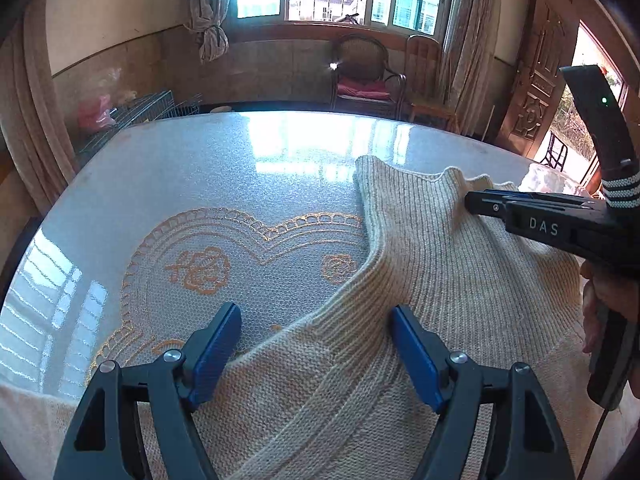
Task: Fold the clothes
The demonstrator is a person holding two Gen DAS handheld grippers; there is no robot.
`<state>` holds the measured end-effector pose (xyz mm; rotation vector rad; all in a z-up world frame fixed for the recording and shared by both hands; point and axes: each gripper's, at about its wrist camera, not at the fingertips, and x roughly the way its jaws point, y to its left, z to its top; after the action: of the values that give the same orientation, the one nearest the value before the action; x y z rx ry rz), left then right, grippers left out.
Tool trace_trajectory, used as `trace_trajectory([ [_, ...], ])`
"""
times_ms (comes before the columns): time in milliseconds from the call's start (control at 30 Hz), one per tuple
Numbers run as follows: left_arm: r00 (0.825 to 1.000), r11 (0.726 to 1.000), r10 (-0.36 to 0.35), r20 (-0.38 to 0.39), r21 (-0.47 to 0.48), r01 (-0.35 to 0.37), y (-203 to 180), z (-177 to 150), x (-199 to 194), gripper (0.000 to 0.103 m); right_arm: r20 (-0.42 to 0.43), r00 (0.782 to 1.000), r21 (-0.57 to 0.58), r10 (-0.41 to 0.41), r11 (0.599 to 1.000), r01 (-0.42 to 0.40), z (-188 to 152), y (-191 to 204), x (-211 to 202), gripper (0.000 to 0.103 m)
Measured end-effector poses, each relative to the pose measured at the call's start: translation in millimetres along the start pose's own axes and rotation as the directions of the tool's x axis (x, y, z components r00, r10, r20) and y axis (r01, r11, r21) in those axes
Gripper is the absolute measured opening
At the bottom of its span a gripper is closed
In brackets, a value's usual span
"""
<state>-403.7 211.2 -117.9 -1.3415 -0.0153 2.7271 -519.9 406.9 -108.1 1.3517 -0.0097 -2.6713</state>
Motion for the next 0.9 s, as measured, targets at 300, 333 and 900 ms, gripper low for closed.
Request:
trace_trajectory([
  [300,1.000,1.000,0.022,-0.006,0.018,-0.022,-9.4,-1.0,0.2,0.080,0.060,0.997,-0.018,0.056,0.998,-0.055,-32.1,-10.5,-68.6,0.044],
  [333,1.000,1.000,0.023,-0.006,0.019,-0.023,-9.9,-1.0,0.1,0.080,0.049,0.996,-0.044,0.070,0.997,-0.068,-39.2,-3.3,-73.3,0.046],
  [900,0.999,0.999,0.043,-0.011,0.023,-0.043,-9.9,-0.7,0.0,0.085,0.023,0.999,0.246,-0.024,0.969,0.017,-111.6,-88.3,-95.4,0.066],
])
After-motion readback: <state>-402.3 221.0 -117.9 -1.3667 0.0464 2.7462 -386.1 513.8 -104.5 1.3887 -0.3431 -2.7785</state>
